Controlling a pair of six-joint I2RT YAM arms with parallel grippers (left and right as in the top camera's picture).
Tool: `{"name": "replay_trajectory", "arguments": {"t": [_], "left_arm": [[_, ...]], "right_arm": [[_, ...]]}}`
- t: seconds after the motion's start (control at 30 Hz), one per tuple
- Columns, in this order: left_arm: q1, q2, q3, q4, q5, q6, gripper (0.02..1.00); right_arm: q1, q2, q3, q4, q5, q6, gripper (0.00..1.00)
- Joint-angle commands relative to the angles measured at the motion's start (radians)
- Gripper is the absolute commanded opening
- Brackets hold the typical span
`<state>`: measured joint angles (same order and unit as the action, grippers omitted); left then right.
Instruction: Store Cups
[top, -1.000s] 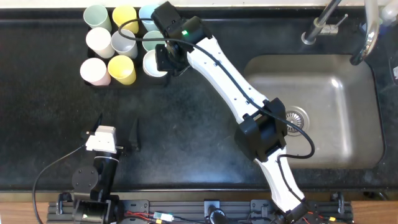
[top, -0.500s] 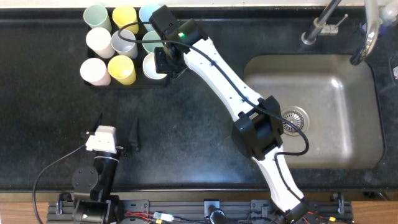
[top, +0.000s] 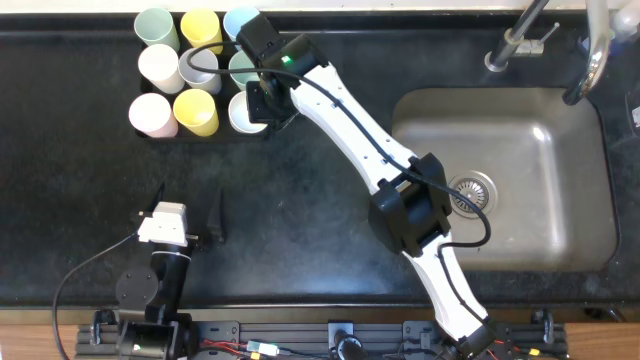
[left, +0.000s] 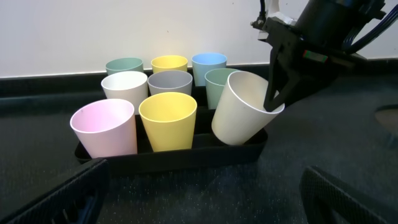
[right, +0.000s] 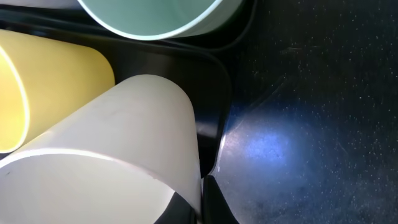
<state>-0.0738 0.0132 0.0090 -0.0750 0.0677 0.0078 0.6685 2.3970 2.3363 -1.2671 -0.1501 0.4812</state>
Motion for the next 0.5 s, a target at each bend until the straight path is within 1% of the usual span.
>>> {"name": "replay_trajectory", "arguments": {"t": [0.03,0.3,0.5], "left_arm": [[0.007,-0.011,-0.001,-0.003,-0.002,0.019,1.0],[0.007,-0.011,-0.001,-0.003,-0.002,0.019,1.0],[0.007,-0.011,-0.001,-0.003,-0.002,0.019,1.0]], "right_arm": [[0.007,0.003,0.037,0.008,-0.003,-0.006,0.108],[0.006,0.003,0.037,0.01,-0.003,-0.006,0.141],[0.006,0.003,0.037,0.016,-0.003,-0.006,0.303]]}}
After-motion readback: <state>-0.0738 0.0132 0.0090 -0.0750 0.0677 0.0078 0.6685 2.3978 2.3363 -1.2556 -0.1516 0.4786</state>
